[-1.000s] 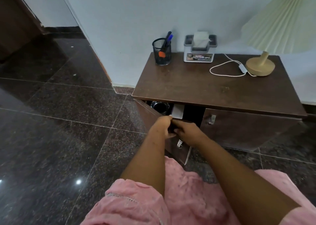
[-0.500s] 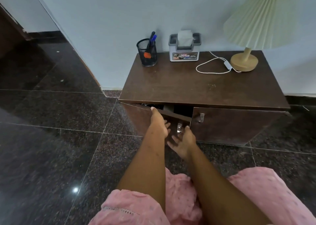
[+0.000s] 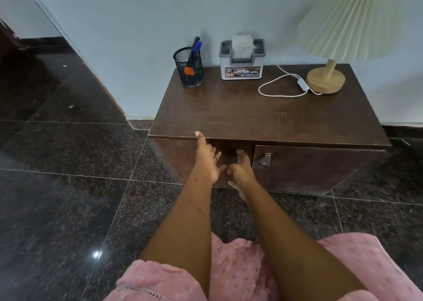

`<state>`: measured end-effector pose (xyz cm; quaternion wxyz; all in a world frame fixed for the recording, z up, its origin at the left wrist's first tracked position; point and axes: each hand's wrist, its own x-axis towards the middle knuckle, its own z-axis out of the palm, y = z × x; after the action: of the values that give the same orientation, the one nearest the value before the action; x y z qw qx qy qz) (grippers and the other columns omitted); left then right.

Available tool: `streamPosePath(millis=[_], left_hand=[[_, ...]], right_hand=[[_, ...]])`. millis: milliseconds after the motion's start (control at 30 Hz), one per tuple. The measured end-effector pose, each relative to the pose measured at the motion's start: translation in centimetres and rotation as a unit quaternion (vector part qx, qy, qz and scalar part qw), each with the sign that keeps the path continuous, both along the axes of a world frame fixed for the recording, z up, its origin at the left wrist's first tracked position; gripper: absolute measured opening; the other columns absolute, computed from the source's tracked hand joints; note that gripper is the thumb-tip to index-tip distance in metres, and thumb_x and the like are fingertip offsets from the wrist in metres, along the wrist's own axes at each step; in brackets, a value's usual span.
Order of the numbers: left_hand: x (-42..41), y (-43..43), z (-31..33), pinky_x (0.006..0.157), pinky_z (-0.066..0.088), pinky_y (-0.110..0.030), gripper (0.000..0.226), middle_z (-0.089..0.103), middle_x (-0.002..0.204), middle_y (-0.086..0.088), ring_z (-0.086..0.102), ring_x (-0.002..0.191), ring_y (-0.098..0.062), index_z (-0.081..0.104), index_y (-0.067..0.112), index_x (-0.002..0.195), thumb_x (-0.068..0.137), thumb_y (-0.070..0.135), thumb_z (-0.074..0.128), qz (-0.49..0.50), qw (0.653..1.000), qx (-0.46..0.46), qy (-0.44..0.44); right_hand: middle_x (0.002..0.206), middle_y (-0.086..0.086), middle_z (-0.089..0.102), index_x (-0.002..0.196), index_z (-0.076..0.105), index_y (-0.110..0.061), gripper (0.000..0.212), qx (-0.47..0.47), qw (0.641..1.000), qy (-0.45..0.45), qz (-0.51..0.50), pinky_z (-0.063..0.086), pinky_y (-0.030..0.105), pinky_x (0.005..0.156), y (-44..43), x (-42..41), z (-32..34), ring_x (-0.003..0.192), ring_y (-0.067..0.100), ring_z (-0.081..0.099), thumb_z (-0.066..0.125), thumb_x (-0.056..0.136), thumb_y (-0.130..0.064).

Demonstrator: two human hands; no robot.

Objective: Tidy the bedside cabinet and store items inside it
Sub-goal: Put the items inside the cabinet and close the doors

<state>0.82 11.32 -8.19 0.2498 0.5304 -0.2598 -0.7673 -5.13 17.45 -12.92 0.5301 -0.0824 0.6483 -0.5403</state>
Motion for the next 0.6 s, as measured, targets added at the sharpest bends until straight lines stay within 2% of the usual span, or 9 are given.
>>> streamPosePath(millis=[100,167,200,300,367,467,533,600], left_hand=[[-0.2,0.1,-0.1,0.113,0.022,-0.049,0.088,0.018,0.159,-0.003,0.027,0.143,-0.018,0.015,0.014,0.151,0.086,0.073,0.020,-0.005,1.000,-0.008,0.005],[-0.1,0.1,-0.2,0.113,0.022,-0.049,0.089,0.017,0.159,-0.003,0.026,0.144,-0.018,0.014,0.014,0.151,0.086,0.074,0.021,-0.008,1.000,-0.013,0.009],[-0.1,0.2,-0.1,0.113,0.022,-0.049,0.089,0.017,0.159,-0.003,0.026,0.144,-0.018,0.014,0.014,0.151,0.086,0.074,0.021,-0.010,1.000,-0.013,0.008],[-0.3,0.4,-0.1,0.111,0.025,-0.050,0.089,0.018,0.159,-0.002,0.029,0.142,-0.018,0.013,0.014,0.151,0.086,0.074,0.023,-0.017,1.000,-0.022,-0.006],[-0.6,0.7,-0.1,0.109,0.028,-0.049,0.089,0.019,0.159,-0.002,0.031,0.141,-0.018,0.013,0.013,0.151,0.086,0.073,0.024,-0.033,0.999,-0.029,-0.019],[-1.6,1.7,0.3,0.105,0.032,-0.045,0.089,0.021,0.158,-0.004,0.031,0.141,-0.018,0.015,0.012,0.151,0.087,0.073,0.024,-0.078,0.996,-0.033,-0.027],[-2.3,2.3,0.6,0.103,0.033,-0.043,0.087,0.022,0.158,-0.004,0.029,0.142,-0.019,0.016,0.014,0.151,0.087,0.072,0.026,-0.097,0.994,-0.036,-0.029],[-2.7,2.7,0.6,0.108,0.030,-0.044,0.085,0.020,0.158,-0.003,0.025,0.143,-0.021,0.016,0.016,0.151,0.087,0.072,0.027,-0.107,0.993,-0.036,-0.026]], right_hand=[[0.131,-0.003,0.038,0.145,0.023,-0.027,0.078,0.001,1.000,0.023,0.010,0.048,0.034,0.083,0.3,0.0,-0.7,0.106,0.016,0.044,0.041,0.081,0.013],[0.135,-0.003,0.039,0.141,0.024,-0.023,0.075,0.011,0.999,0.031,-0.009,0.046,0.031,0.073,0.3,-0.2,-1.1,0.107,0.019,0.046,0.040,0.078,0.015],[0.134,0.000,0.042,0.137,0.027,-0.020,0.070,0.017,0.998,0.036,-0.039,0.046,0.032,0.073,0.3,-0.5,-1.1,0.107,0.020,0.049,0.040,0.078,0.015],[0.132,0.009,0.051,0.135,0.028,-0.017,0.058,0.036,0.977,0.019,-0.211,0.047,0.041,0.093,0.3,-1.3,-0.9,0.107,0.027,0.053,0.039,0.084,0.008],[0.134,0.015,0.050,0.147,0.013,-0.026,0.073,0.053,0.963,0.002,-0.264,0.046,0.043,0.098,0.4,-1.4,-0.7,0.106,0.030,0.055,0.041,0.086,0.002],[0.149,0.010,0.036,0.143,-0.011,-0.048,0.095,0.044,0.975,0.034,-0.213,0.047,0.050,0.098,0.2,-0.8,-0.7,0.117,0.033,0.054,0.043,0.082,0.000],[0.152,0.008,0.032,0.137,-0.015,-0.056,0.099,0.030,0.981,0.020,-0.189,0.050,0.049,0.093,-0.2,-1.0,-0.7,0.112,0.031,0.058,0.043,0.081,0.002],[0.151,0.006,0.033,0.138,-0.015,-0.055,0.098,0.023,0.984,0.012,-0.178,0.053,0.042,0.088,0.0,-1.3,-0.5,0.104,0.028,0.058,0.040,0.083,0.005]])
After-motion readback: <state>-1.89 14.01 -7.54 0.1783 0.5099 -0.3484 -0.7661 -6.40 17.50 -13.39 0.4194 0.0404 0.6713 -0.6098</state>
